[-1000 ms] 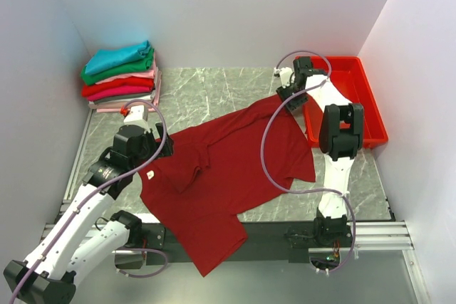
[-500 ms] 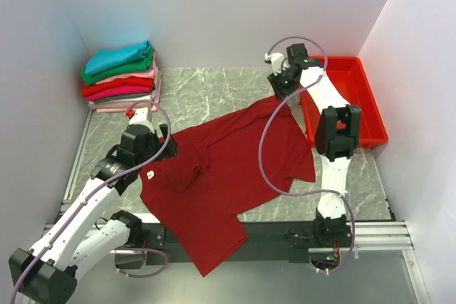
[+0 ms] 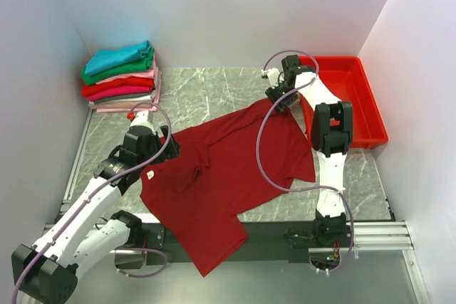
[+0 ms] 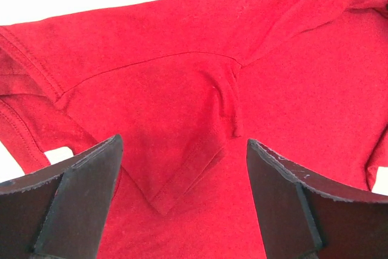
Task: Fold and stack the t-shirts
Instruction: Fold the tshirt
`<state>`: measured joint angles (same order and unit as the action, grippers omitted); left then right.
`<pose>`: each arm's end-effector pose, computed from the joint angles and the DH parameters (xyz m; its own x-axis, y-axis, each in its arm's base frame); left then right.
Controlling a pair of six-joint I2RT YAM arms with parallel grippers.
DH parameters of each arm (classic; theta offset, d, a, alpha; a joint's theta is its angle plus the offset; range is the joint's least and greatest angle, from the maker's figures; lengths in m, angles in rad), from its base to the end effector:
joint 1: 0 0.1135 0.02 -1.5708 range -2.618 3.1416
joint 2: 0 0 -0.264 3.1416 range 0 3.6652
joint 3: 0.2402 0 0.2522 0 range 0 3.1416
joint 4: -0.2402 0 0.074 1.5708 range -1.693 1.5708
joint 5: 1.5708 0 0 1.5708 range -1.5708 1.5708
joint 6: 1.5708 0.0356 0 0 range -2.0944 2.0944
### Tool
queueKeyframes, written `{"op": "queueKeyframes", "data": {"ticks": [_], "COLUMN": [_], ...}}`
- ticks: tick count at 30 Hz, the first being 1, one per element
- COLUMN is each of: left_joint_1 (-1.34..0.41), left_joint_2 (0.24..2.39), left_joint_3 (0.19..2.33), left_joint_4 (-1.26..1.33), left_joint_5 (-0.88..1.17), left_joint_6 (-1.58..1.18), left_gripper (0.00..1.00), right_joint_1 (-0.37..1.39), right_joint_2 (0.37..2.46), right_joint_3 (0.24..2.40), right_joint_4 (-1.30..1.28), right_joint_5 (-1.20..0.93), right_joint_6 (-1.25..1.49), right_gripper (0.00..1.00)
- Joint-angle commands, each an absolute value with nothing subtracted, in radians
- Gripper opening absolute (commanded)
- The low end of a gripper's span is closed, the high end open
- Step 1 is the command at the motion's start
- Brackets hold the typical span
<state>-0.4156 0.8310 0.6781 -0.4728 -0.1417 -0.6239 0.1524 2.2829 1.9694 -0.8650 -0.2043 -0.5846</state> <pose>0.1684 -0.0688 0.2665 -0.6072 -0.3642 -0.7062 -0.0736 0.9107 -0.4064 0.4789 0.0809 0.1943 -0.6373 -0.6446 -0.4223 -0.6919 0.7199 -0.0547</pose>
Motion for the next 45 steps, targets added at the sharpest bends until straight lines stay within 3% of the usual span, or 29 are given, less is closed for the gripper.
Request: {"op": "queueKeyframes", "data": {"ticks": [1,8,18,22,29,30,45], "left_joint_1": [-0.411,-0.411,-0.413,-0.413,-0.413,-0.413,-0.403], "left_joint_2": [0.834,0.821,0.830,0.827,0.830,0.830,0.844], "left_joint_3": [0.684,0.678,0.680,0.680,0.681,0.680,0.690], "left_joint_4": [-0.431,-0.431,-0.429,-0.430,-0.431,-0.433,-0.465], "left_joint_5": [-0.117,-0.118,-0.113,-0.117,-0.124,-0.126,-0.221], "left_joint_6": [-0.632,-0.632,-0.630,-0.632,-0.634,-0.635,-0.683], "left_gripper": [0.88,0.88,0.88,0.88,0.88,0.88,0.86], "right_joint_1": [0.149,0.149,0.147,0.150,0.147,0.146,0.146], "right_joint_2": [2.215,2.295,2.276,2.292,2.270,2.260,2.181], "right_joint_3": [1.986,2.060,1.979,1.994,1.970,1.957,1.875], "right_joint_4": [-0.888,-0.925,-0.897,-0.908,-0.893,-0.879,-0.813], "right_joint_5": [-0.215,-0.170,-0.129,-0.135,-0.098,-0.086,0.018], "right_joint_6": [-0.660,-0.670,-0.704,-0.701,-0.713,-0.715,-0.752], "right_gripper": [0.54,0.53,0.47,0.40,0.07,0.06,0.05]}}
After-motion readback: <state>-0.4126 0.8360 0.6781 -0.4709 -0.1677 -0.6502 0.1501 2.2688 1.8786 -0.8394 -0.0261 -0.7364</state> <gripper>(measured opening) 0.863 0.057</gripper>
